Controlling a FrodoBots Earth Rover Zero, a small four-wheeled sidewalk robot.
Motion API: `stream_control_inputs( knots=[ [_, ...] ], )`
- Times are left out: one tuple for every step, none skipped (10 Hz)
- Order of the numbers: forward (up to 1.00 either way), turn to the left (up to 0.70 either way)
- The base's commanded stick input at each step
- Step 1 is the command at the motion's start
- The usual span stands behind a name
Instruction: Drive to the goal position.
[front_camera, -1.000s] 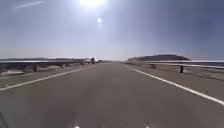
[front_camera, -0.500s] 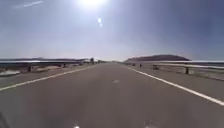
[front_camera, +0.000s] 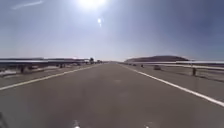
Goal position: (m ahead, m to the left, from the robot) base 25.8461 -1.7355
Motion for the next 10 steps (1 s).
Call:
stream_control_inputs(
  knots=[
    [1.00,0.00],
    [1.00,0.00],
    [1.00,0.00],
    [1.00,0.00],
    [1.00,0.00],
    [1.00,0.00],
    [1.00,0.00],
    [1.00,0.00],
    [1.00,0.00],
    [1.00,0.00]
  ],
)
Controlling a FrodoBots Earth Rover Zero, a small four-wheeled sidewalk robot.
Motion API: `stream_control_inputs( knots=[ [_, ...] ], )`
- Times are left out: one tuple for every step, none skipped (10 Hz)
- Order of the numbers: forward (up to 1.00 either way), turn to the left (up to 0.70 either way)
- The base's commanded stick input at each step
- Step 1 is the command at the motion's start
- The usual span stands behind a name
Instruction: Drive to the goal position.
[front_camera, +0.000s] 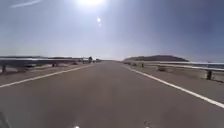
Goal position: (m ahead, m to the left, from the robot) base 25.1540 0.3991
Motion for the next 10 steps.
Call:
stream_control_inputs(
  knots=[
    [1.00,0.00],
    [1.00,0.00],
    [1.00,0.00],
    [1.00,0.00],
    [1.00,0.00],
    [1.00,0.00],
    [1.00,0.00],
    [1.00,0.00],
    [1.00,0.00],
    [1.00,0.00]
  ],
)
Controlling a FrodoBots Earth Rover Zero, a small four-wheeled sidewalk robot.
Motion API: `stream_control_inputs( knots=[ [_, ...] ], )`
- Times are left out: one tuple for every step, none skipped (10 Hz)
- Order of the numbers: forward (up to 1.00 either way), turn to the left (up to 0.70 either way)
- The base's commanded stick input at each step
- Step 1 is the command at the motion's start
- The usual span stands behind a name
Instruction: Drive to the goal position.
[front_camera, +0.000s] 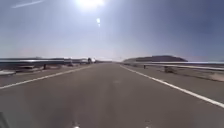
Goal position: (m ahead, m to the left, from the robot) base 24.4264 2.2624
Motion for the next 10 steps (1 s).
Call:
stream_control_inputs(
  knots=[
    [1.00,0.00],
    [1.00,0.00],
    [1.00,0.00],
    [1.00,0.00],
    [1.00,0.00],
    [1.00,0.00],
    [1.00,0.00],
    [1.00,0.00],
    [1.00,0.00],
    [1.00,0.00]
  ],
)
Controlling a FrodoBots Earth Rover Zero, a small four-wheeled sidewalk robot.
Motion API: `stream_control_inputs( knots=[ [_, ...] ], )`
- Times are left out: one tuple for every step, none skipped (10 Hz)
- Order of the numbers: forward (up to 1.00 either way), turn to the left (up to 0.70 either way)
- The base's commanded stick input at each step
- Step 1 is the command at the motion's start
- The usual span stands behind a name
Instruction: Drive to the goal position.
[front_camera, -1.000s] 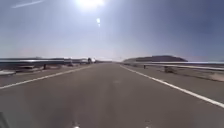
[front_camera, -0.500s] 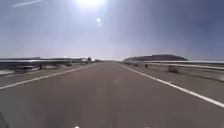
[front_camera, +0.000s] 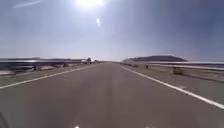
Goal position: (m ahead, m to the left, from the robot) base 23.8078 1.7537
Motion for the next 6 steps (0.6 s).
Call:
stream_control_inputs(
  knots=[
    [1.00,0.00],
    [1.00,0.00],
    [1.00,0.00],
    [1.00,0.00],
    [1.00,0.00],
    [1.00,0.00]
  ],
)
